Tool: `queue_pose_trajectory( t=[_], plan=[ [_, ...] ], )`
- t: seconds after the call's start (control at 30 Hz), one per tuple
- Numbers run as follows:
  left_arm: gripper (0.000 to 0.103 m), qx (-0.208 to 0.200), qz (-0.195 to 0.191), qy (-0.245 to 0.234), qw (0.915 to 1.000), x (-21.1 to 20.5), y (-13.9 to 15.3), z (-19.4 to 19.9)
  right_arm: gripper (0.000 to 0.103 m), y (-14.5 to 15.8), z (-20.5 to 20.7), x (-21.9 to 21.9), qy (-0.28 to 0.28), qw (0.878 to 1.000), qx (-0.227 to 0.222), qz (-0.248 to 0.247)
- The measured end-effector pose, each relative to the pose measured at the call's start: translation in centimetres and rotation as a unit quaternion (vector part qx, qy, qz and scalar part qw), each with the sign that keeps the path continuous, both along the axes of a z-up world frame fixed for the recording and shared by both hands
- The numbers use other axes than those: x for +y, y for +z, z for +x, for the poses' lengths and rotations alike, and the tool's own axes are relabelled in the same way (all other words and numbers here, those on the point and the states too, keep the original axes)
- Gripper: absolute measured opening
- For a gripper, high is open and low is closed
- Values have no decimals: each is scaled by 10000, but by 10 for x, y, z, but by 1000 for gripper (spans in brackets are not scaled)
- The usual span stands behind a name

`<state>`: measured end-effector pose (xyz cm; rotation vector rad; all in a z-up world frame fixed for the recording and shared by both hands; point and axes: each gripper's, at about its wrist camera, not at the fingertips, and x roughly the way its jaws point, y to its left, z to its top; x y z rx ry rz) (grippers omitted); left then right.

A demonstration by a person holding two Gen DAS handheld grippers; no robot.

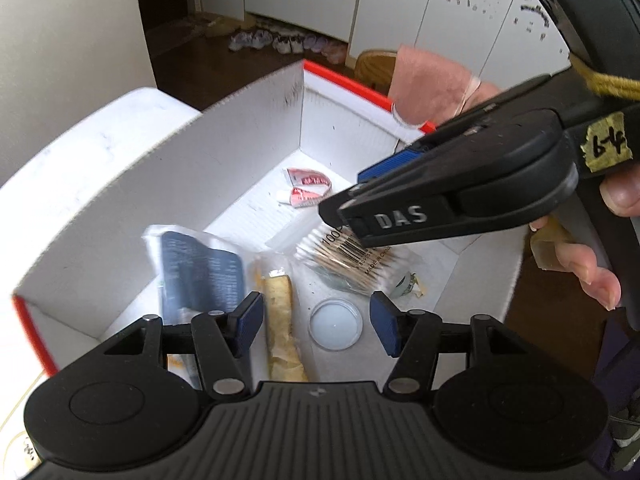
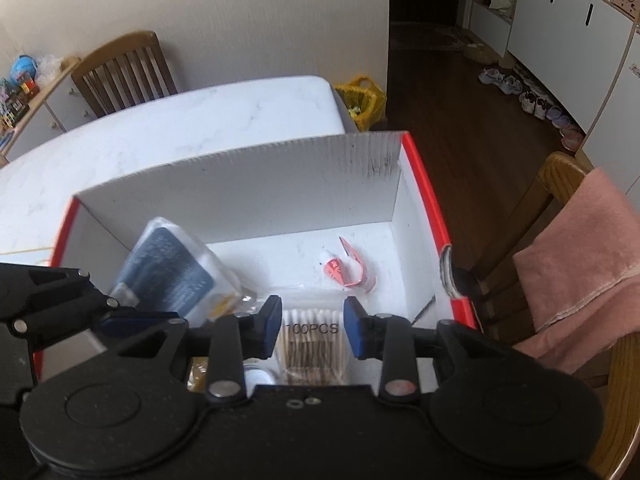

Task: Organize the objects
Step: 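Lower the lid and pink box into the shoebox and open both grippers, then move both grippers back over the remaining items on the table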

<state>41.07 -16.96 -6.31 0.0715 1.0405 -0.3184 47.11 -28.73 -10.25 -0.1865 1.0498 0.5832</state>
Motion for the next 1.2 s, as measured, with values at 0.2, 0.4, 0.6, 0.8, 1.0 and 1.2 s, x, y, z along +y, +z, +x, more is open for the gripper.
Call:
queue_pose_trajectory(
  t=[0.2,0.4,0.6,0.8,1.0,1.2],
  plan=[
    [57,-306,-111,120,9994,9,17,-6,34,21,-23,-4,-4,9997,-174,188],
    [57,-600,-261,245,9976,25,35,-25,34,40,-49,-4,-16,9989,-385,265],
    [58,-894,-298,261,9952,39,52,-50,34,53,-78,-2,-96,9978,-534,372],
    [58,-1065,-421,285,9930,56,63,-77,35,60,-112,2,-183,9963,-646,528],
    [63,-1219,-526,336,9906,75,73,-109,36,61,-145,10,-132,9960,-621,628],
    [65,-1323,-545,406,9889,95,81,-142,55,65,-183,22,-55,9944,-742,746]
  ],
)
